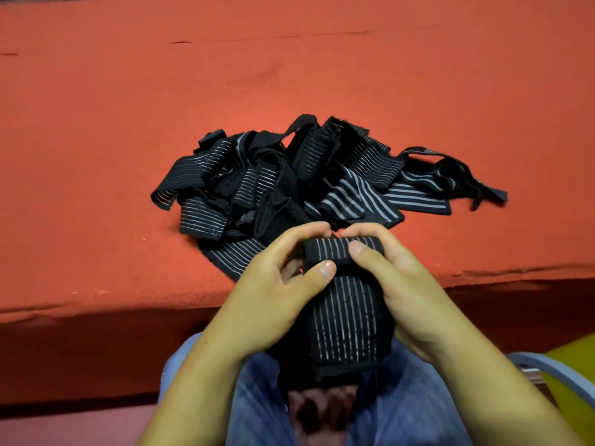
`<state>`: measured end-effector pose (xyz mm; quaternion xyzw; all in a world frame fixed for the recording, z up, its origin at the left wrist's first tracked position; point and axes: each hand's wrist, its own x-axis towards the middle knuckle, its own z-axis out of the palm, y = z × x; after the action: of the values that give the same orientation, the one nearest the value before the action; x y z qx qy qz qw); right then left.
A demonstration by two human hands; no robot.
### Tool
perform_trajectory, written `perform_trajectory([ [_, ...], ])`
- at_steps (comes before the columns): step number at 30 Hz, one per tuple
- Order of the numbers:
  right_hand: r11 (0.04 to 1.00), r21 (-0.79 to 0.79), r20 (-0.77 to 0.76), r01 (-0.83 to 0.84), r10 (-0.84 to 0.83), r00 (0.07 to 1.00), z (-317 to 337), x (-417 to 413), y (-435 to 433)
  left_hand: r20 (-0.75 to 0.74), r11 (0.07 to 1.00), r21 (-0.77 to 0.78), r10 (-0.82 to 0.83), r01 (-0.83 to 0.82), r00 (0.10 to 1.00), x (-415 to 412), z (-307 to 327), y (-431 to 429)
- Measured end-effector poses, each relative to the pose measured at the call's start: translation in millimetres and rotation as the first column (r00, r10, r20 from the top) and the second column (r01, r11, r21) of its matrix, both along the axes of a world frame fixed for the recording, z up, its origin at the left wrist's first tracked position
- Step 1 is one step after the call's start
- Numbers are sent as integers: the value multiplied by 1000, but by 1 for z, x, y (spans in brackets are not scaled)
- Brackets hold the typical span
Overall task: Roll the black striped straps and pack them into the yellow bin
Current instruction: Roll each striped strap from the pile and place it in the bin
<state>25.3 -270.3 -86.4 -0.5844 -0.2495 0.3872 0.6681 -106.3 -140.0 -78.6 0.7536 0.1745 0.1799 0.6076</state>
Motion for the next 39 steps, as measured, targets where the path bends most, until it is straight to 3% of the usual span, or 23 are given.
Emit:
perform_trajectory([
  [5, 997, -22, 166, -70, 73, 984, 6, -9, 0, -28, 998, -27, 55, -55, 998, 6, -3, -13],
  [9, 999, 12, 213, -45, 41, 976, 5, -13, 1, 32, 990, -98, 101, -97, 994, 9, -6, -20],
  [14, 999, -20, 344, -24, 30, 938, 3, -11, -3, -35, 994, -71, 85, -87, 996, 5, -9, -18],
  [19, 999, -21, 157, -43, 46, 987, -2, -9, -2, 55, 989, 43, 141, -144, 988, 3, -12, -9],
  [25, 999, -36, -40, -5, 3, 999, -4, -11, 0, 51, 989, 123, 77, -83, 996, -1, -13, -7],
  [30, 999, -26, -116, 44, -46, 992, -4, -10, 2, 13, 997, -69, 28, -28, 1000, -2, -5, -16],
  [34, 1000, -2, -143, 9, -9, 990, -1, -11, 1, 31, 995, -8, 101, -101, 994, 1, -6, -15],
  [39, 1000, -15, -162, -2, -1, 987, -2, -10, 0, 30, 995, -76, 74, -71, 997, 1, -9, -13],
])
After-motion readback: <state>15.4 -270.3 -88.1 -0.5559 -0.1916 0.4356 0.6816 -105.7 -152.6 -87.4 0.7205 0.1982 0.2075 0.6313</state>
